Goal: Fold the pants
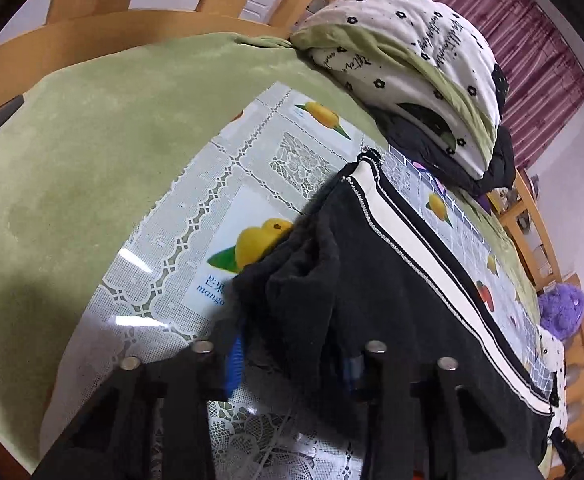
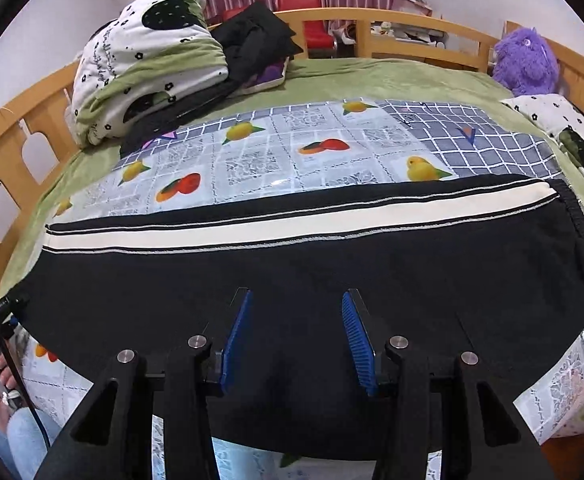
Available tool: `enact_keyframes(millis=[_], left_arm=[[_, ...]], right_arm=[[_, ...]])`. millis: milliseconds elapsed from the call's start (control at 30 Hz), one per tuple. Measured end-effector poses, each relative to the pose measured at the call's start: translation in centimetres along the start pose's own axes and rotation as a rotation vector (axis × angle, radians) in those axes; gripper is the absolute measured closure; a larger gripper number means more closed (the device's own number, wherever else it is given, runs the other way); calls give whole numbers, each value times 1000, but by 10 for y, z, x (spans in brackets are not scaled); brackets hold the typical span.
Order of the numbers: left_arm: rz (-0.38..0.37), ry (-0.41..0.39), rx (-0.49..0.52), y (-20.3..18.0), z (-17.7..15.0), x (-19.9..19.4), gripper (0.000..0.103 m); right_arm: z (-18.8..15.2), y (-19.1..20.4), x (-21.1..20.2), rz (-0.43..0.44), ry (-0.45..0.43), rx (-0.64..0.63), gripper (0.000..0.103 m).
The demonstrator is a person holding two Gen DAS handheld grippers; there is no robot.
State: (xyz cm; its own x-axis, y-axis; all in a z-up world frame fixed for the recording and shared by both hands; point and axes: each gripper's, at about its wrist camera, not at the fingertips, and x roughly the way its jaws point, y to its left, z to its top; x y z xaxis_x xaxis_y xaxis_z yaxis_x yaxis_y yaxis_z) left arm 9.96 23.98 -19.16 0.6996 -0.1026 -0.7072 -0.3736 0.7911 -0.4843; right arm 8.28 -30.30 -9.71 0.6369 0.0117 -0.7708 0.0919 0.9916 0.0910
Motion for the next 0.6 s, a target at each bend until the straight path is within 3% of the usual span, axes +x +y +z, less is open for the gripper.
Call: enact_keyframes(millis=[67,267,433,600], left_arm=[[-1,-3,8,-2,0,-4,82],[140,-68,115,-38,0,-24,89],[144,-115,182,-73,3,-52,91],[139,-185,372,-145,-10,-76,93]], right_arm=[[-3,-3,0,-21,-1,-8,56],[-7,-18,-6,-23,-22,0,56],[-8,-32,-7,19,-19,49,56],[-14,-34,-13,18,-44,3,56]])
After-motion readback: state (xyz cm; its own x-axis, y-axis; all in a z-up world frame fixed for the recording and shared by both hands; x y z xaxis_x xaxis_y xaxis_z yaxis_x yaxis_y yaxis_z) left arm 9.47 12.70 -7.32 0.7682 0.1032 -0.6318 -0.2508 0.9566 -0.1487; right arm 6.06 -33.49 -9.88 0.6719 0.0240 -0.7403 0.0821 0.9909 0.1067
